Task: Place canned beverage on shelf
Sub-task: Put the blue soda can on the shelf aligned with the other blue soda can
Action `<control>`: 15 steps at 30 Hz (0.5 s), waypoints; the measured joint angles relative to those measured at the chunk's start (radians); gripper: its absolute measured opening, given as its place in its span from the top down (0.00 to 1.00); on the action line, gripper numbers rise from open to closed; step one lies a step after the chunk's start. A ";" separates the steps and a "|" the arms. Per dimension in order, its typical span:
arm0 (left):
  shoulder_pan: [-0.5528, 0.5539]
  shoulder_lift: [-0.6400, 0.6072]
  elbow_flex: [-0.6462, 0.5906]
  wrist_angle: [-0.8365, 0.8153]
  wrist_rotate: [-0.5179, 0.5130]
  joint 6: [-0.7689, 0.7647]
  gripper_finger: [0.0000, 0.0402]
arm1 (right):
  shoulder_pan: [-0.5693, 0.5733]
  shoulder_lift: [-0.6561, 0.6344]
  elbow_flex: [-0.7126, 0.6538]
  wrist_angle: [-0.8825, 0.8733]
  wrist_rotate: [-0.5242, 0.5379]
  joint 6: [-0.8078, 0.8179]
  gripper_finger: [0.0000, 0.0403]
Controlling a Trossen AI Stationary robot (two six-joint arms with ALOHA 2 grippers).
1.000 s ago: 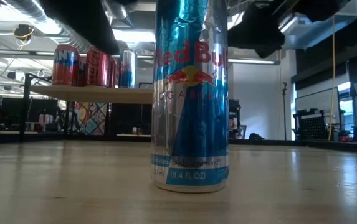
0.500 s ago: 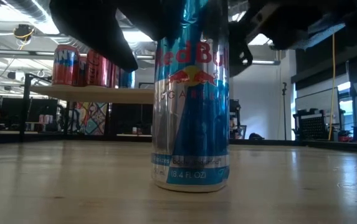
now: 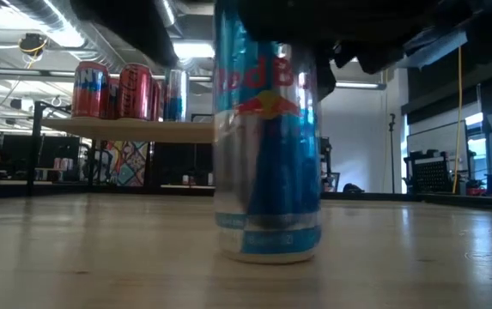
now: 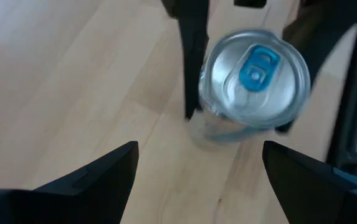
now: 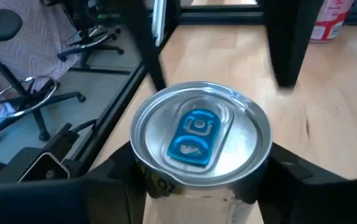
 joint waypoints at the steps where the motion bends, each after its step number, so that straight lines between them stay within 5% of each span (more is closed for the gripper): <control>1: -0.004 -0.020 0.000 -0.016 0.011 0.000 0.17 | -0.003 -0.009 0.006 -0.022 -0.002 -0.003 0.50; 9: -0.059 -0.229 0.003 -0.104 -0.014 -0.008 0.17 | -0.102 -0.139 0.131 -0.241 -0.018 -0.078 0.50; 15: -0.094 -0.376 0.003 -0.209 -0.099 0.000 0.17 | -0.225 -0.168 0.356 -0.507 -0.053 -0.157 0.49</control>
